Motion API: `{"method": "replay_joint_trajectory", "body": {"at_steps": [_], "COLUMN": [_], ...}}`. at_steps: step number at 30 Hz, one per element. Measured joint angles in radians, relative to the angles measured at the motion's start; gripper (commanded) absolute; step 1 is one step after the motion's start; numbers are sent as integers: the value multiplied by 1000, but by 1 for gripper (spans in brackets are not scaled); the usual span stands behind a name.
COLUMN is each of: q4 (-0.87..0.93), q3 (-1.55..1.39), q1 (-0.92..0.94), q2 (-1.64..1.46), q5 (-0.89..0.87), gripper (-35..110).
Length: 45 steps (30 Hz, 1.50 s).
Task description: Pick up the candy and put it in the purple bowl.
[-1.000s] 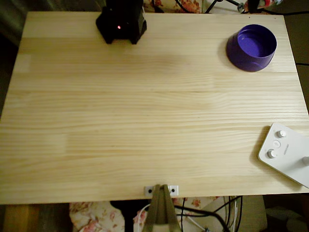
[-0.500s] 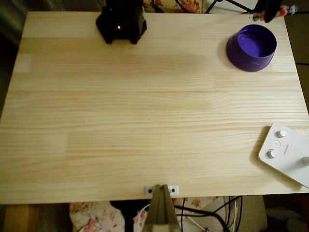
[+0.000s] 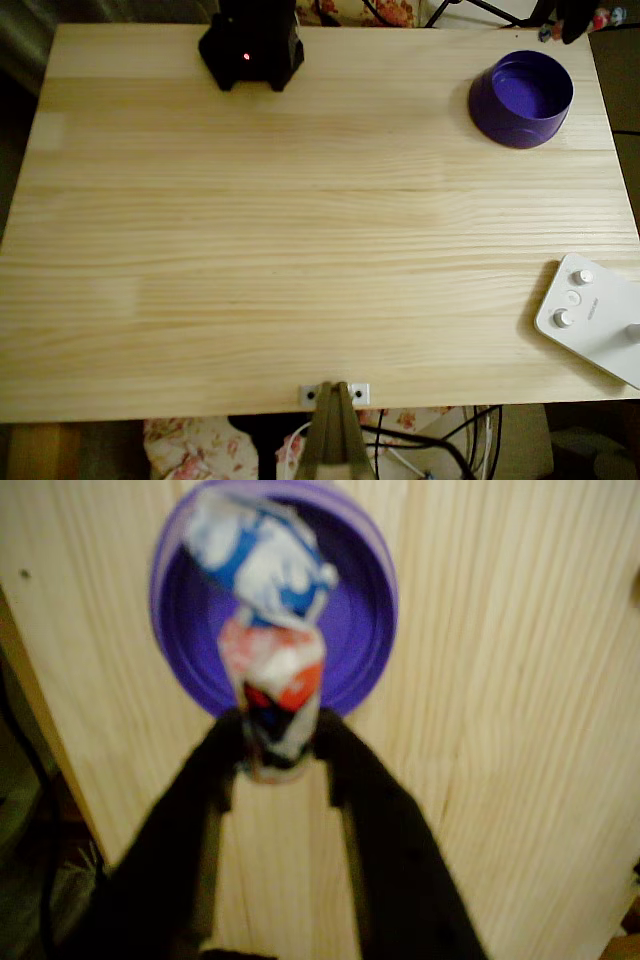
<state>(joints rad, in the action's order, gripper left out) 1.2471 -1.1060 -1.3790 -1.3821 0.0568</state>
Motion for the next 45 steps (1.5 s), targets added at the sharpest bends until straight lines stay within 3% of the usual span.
{"method": "replay_joint_trajectory", "body": {"at_steps": [45], "q4": [55], "q3": [49], "q1": [35], "q2": [61], "q5": [0], "gripper": [13]}}
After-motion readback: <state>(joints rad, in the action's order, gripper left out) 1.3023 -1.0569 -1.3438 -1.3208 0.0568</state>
